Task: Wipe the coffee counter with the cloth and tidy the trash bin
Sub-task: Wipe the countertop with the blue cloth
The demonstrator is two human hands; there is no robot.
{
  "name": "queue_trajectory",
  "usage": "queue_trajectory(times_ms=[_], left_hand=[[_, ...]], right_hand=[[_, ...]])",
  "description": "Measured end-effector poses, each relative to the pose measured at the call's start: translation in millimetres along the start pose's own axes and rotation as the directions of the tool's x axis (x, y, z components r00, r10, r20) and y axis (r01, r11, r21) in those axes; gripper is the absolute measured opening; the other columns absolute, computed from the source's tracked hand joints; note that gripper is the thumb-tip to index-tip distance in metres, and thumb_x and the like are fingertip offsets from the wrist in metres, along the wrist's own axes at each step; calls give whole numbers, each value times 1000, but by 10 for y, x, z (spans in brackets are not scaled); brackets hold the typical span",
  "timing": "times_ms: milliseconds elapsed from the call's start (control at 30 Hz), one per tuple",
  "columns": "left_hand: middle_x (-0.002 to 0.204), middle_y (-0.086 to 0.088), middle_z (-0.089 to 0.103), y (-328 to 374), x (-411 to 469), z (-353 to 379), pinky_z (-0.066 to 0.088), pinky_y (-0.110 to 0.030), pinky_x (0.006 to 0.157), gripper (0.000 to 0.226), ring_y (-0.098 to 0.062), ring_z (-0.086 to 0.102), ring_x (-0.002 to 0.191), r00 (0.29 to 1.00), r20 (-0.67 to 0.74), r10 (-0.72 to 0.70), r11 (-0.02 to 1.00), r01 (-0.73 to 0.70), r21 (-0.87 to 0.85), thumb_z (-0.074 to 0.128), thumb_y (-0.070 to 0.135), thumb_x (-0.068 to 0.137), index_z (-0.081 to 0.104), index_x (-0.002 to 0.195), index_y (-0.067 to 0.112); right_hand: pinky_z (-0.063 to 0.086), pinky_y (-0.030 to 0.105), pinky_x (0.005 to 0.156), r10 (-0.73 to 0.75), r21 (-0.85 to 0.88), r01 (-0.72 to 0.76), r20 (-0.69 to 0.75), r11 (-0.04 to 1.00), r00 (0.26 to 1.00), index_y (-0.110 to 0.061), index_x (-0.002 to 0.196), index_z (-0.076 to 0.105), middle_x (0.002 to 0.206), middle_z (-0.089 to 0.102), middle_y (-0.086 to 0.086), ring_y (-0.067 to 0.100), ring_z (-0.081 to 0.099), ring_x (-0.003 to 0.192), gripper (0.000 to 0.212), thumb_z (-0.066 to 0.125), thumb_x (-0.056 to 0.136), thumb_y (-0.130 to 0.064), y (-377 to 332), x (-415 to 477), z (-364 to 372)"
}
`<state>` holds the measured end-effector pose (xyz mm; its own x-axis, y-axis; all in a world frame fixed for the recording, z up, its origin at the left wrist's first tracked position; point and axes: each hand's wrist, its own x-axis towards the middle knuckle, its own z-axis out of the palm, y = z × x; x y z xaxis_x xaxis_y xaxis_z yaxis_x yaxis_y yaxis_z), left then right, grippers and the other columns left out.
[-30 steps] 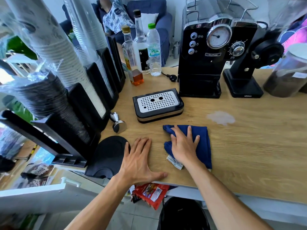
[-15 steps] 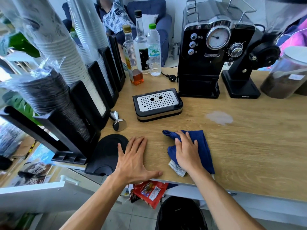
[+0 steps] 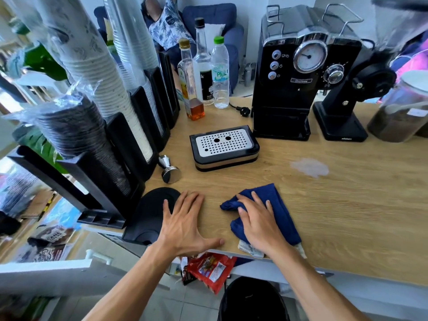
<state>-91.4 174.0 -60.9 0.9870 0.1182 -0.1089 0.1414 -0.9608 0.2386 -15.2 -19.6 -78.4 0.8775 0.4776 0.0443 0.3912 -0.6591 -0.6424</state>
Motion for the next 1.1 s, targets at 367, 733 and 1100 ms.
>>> queue_trajectory(times_ms=[367,733,1100], left_hand=[[162,9,6,-116,-37,-36,-2,-64,115,134,-10,-11,148,1000,30,0,1000,0,8,37,99,47,7,153,24],[162,8,2,-270,-134,-49,-7,-59,117,138,-11,-13,147,1000,11,-22,1000,22,15,33,103,43,6,153,25],[163,6,-6,-339,-165,-87,-6,-56,118,141,-12,-13,148,998,28,-54,998,54,18,38,101,44,-2,154,21]], right_hand=[[-12,52,111,86,12,-86,5,996,996,-22,135,40,150,32,-5,24,-3,144,38,29,99,-31,-355,597,186],[-8,38,114,-20,52,17,53,998,998,-21,137,39,147,37,-3,10,6,143,41,27,100,-31,-122,105,89],[-13,47,112,-34,13,33,150,999,988,-23,139,35,149,35,-3,16,-2,144,42,26,99,-33,-476,505,308]])
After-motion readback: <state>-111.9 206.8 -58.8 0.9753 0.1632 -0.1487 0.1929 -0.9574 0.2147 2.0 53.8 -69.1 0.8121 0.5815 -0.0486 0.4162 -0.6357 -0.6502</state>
